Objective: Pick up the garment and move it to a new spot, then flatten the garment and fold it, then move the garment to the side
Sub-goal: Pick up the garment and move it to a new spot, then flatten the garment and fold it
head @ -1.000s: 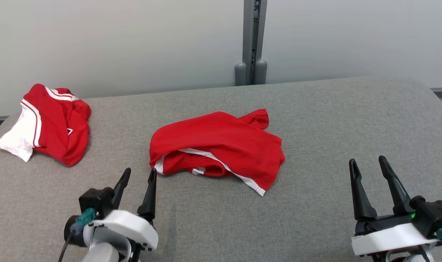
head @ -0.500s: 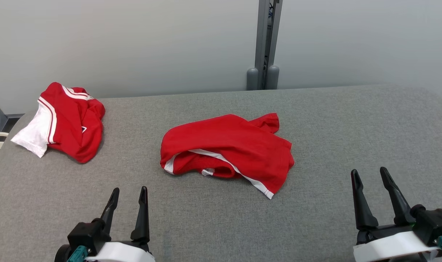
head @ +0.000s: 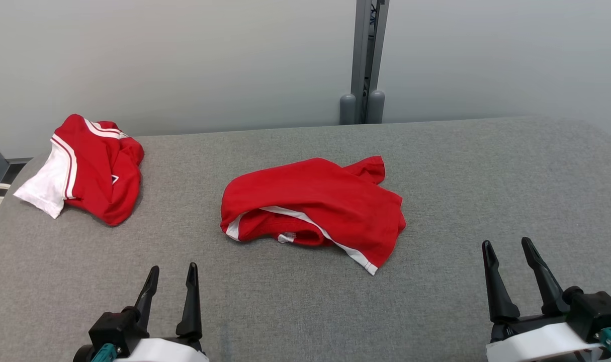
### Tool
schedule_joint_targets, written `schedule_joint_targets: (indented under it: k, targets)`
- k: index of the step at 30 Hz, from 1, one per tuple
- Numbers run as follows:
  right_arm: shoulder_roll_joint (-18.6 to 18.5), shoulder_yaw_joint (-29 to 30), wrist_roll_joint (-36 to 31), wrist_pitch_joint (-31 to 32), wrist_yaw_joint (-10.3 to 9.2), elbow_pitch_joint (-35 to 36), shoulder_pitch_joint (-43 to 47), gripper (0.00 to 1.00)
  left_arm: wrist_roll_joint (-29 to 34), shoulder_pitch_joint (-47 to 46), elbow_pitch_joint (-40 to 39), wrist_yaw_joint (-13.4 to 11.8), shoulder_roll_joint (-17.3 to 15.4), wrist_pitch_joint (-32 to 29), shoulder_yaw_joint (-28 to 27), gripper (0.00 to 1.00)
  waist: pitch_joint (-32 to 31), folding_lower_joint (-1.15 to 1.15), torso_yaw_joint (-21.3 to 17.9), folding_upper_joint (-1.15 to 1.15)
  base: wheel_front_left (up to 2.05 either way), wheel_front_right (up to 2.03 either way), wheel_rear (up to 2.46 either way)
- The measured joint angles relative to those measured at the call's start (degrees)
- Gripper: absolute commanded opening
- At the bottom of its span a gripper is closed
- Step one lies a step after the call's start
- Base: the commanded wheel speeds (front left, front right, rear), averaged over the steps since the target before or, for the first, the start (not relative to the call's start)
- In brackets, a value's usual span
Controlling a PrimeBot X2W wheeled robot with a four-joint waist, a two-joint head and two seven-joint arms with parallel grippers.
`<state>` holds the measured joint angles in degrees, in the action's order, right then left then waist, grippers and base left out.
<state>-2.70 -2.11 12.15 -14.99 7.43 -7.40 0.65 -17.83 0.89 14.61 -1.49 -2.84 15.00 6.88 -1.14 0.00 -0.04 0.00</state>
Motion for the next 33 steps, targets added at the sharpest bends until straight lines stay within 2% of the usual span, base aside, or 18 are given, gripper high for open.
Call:
schedule_joint_targets:
  k: [17,27,33]
  targets:
    - [-0.02,-0.55,-0.26,0.0,-0.01,-1.81,-0.03,1.0,-1.4,-0.4,1.33,0.02,0.05,0.0,1.4,1.0,0.17,0.0,1.33,0.0,0.0,0.0,0.0]
    - [0.04,-5.32,-1.55,0.01,0.0,-12.52,-3.86,1.0,-1.97,-1.99,0.03,0.1,0.03,0.0,3.94,1.0,2.23,0.0,6.74,0.0,0.0,0.0,0.0]
    - [0.0,-4.93,-2.82,0.0,-0.01,-21.82,-10.06,1.0,-2.78,-3.69,-1.57,-0.14,0.04,0.0,5.47,1.0,5.54,0.0,11.01,0.0,0.0,0.0,0.0]
